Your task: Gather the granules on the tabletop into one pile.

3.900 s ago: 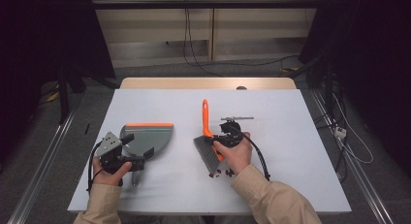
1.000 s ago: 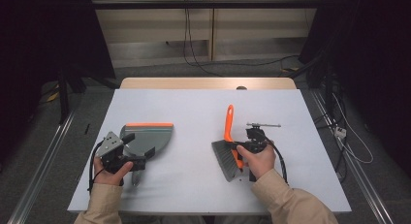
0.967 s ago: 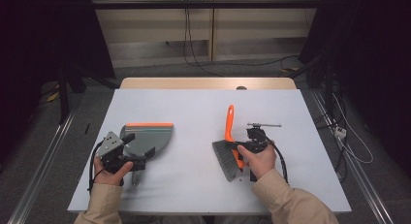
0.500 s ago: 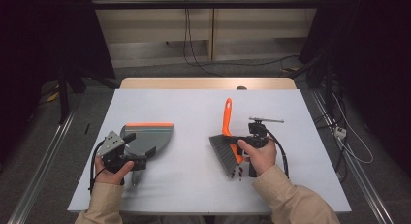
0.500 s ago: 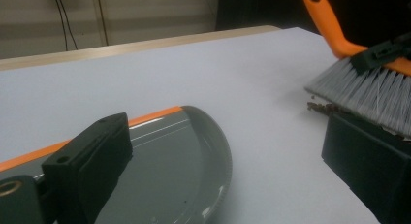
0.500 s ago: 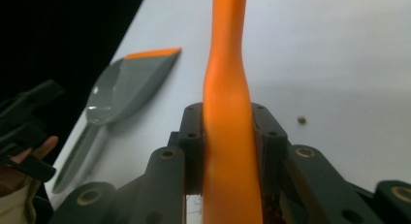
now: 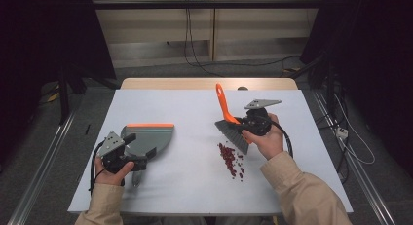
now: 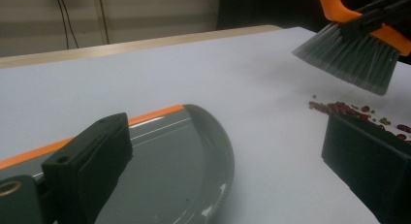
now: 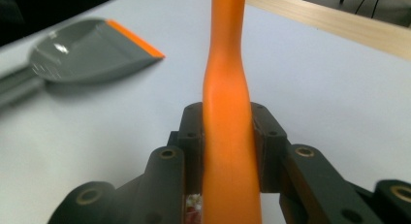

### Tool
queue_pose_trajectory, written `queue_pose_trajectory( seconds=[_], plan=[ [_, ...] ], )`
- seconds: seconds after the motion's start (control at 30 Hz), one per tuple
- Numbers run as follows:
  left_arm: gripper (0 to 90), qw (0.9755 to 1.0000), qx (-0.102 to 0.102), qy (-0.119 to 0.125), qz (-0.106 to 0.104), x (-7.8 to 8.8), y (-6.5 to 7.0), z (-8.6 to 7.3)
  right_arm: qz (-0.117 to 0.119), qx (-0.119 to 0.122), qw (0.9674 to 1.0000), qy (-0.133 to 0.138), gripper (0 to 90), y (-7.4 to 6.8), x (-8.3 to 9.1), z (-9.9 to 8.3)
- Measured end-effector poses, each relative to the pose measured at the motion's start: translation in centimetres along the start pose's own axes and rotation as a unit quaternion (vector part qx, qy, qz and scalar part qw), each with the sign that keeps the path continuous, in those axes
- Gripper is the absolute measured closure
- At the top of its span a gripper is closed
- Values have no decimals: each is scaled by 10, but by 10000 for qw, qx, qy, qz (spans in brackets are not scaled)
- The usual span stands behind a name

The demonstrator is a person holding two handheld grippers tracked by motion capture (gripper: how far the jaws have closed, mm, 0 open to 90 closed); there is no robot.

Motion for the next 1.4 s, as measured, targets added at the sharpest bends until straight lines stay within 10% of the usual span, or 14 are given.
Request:
queue_pose_trajectory(
  seconds=[0.3, 0.73, 1.07, 1.4],
  plan=[
    [39, 10000, 9, -13, 26, 0, -1, -1, 150, 1271, 9913, -299, 710, 6, -19, -5],
    [40, 10000, 18, -32, 27, 0, -3, -1, 260, 1942, 9795, -466, 710, 11, -40, -10],
    [40, 10000, 33, -12, 37, 0, -2, -1, 703, 2562, 9615, -699, 712, -9, -50, -18],
    [40, 10000, 37, -10, 32, 1, -3, -1, 1080, 2790, 9503, -857, 709, -20, -42, -24]
  ],
)
Point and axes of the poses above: each handheld gripper's, and its own axes: x roughly backward along the jaws, z roughly out of its top, y roughly to its right, the point moved 4 cm from there along -x, roughly forward along the jaws, and after that the axes turned 9 degrees about y, right-handed, at the moved point
